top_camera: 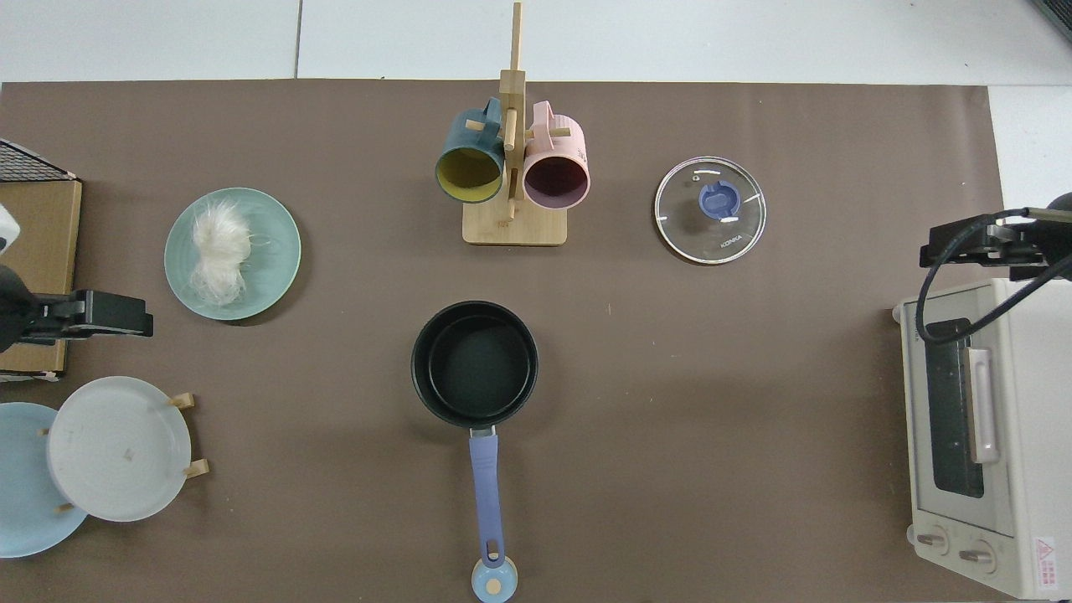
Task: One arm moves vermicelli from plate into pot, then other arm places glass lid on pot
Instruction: 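Reach the left gripper to the vermicelli while the right gripper reaches the lid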
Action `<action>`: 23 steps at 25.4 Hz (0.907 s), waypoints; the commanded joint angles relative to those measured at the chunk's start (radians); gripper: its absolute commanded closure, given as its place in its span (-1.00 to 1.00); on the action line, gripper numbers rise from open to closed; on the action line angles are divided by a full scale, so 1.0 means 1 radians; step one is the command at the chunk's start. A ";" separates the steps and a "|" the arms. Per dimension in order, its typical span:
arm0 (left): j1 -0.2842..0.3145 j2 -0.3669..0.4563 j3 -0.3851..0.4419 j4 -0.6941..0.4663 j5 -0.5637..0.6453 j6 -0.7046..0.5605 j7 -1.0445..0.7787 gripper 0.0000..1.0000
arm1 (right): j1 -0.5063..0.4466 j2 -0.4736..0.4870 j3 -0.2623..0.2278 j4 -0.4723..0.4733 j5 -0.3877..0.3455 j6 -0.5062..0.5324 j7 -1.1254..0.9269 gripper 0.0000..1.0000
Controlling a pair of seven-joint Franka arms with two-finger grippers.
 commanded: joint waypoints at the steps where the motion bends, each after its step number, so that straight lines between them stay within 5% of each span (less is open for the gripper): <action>1: -0.002 -0.003 -0.001 -0.012 0.014 0.019 0.014 -1.00 | -0.002 -0.016 0.004 -0.016 0.006 -0.009 0.013 -1.00; 18: 0.003 0.023 0.000 -0.012 0.010 0.099 0.022 -1.00 | -0.005 0.000 0.004 0.001 0.006 -0.015 0.010 -1.00; 23: 0.004 0.061 0.000 -0.012 0.010 0.122 0.042 -1.00 | -0.011 0.068 0.008 0.083 0.006 -0.041 0.010 -1.00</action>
